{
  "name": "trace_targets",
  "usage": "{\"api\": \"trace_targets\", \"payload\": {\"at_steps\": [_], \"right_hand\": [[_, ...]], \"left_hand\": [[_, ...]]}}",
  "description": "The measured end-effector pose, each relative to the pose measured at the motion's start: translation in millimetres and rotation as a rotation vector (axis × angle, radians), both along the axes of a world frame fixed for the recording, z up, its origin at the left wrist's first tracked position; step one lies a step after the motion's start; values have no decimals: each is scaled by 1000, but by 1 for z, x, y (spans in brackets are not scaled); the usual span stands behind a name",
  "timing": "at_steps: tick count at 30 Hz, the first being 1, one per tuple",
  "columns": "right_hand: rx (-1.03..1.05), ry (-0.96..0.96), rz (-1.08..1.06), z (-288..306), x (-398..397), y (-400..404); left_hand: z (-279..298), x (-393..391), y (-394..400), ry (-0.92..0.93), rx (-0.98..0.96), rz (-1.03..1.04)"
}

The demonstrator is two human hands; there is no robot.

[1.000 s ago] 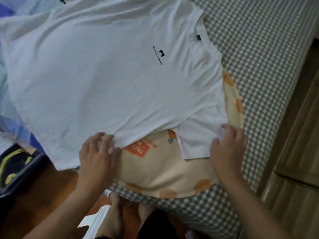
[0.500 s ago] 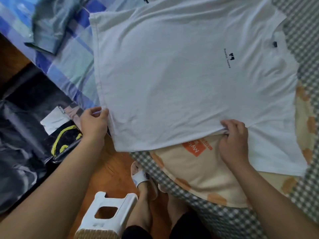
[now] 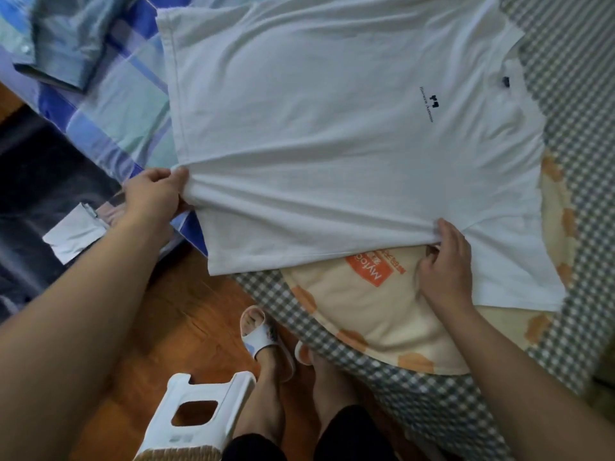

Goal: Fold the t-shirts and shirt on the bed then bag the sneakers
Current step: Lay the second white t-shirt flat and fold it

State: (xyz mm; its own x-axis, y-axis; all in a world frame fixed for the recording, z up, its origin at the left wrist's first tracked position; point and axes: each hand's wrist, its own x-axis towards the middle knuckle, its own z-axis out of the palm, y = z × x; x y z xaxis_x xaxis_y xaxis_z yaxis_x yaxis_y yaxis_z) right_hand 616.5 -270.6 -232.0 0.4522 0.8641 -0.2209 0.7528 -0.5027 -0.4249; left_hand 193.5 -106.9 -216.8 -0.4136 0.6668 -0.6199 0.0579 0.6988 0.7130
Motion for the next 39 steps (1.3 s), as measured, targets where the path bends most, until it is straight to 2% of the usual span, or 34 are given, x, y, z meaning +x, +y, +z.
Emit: {"api": "trace_targets", "payload": {"at_steps": [3, 6, 8, 10, 18, 23, 29, 35, 39], "right_hand": [[16, -25, 8, 0, 1, -4], [72, -160, 127, 0, 1, -8], [99, -264, 217, -2, 5, -6], [95, -330, 259, -2, 11, -2], [53, -361, 289, 3, 16, 1], [44, -381, 291, 6, 13, -3], [1, -381, 307, 10, 16, -5], [-19, -371, 322, 19, 26, -6], [8, -408, 388, 24, 33, -9]], "left_hand": [[0, 8, -4, -15, -40, -12], [0, 17, -34, 28, -113, -24], [3, 25, -73, 113, -126, -160], [3, 30, -106, 100, -127, -234], [-1, 36, -149, 80, -121, -113], [-10, 27, -139, -25, -182, -64], [-14, 34, -133, -32, -209, -43], [19, 17, -169, -114, -56, 43], [33, 8, -194, -231, -51, 60]]}}
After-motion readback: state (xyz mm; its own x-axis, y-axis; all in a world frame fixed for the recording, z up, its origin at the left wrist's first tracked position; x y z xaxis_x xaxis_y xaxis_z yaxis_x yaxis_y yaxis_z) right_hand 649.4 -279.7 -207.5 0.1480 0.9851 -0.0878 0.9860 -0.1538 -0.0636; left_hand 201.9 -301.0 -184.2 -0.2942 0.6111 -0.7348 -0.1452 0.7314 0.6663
